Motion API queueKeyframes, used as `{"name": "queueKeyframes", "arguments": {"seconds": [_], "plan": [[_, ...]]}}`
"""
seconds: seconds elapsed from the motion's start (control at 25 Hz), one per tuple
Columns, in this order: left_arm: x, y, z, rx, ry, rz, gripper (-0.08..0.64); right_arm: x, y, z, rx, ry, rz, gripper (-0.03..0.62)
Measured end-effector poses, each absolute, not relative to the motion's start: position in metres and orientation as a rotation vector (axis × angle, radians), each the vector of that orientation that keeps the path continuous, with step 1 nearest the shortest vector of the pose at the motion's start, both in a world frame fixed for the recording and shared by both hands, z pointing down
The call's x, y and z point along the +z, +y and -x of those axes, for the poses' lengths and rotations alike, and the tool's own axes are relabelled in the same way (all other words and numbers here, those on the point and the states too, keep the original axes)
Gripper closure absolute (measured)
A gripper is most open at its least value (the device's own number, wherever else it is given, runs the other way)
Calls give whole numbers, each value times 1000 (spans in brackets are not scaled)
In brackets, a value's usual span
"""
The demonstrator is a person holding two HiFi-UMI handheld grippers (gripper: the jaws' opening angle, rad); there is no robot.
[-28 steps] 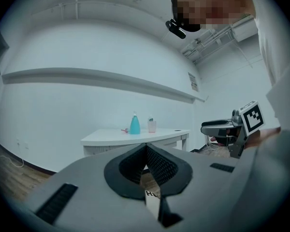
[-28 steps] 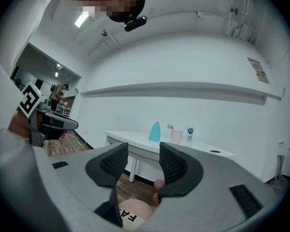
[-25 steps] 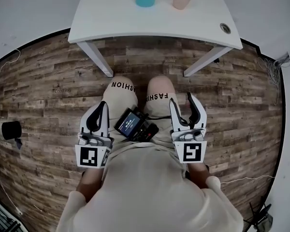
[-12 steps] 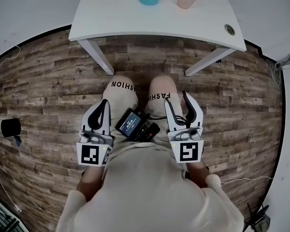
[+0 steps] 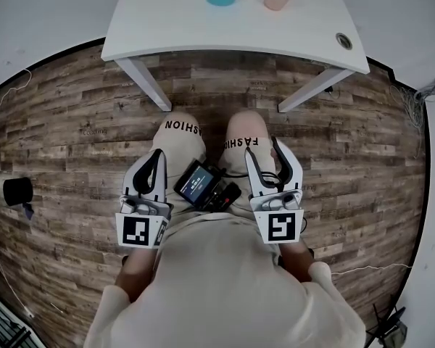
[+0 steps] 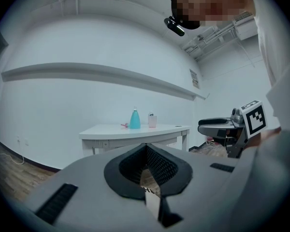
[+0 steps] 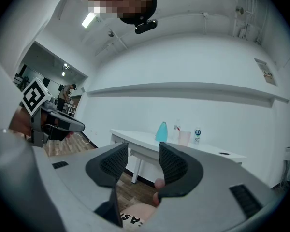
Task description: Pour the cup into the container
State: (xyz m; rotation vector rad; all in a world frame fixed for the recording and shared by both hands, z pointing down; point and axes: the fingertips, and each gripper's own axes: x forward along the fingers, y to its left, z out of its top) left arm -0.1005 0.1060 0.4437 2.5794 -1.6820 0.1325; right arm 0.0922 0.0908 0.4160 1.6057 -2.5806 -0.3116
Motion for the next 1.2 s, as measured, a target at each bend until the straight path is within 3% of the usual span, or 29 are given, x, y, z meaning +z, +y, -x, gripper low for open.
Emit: {"name": "queueKeyframes", "arguments": {"seconds": [1.2], "plan": [[445,123,90,145,-1661,-2589,551,416,107,-95,-325,-2582,-1601,385]]}}
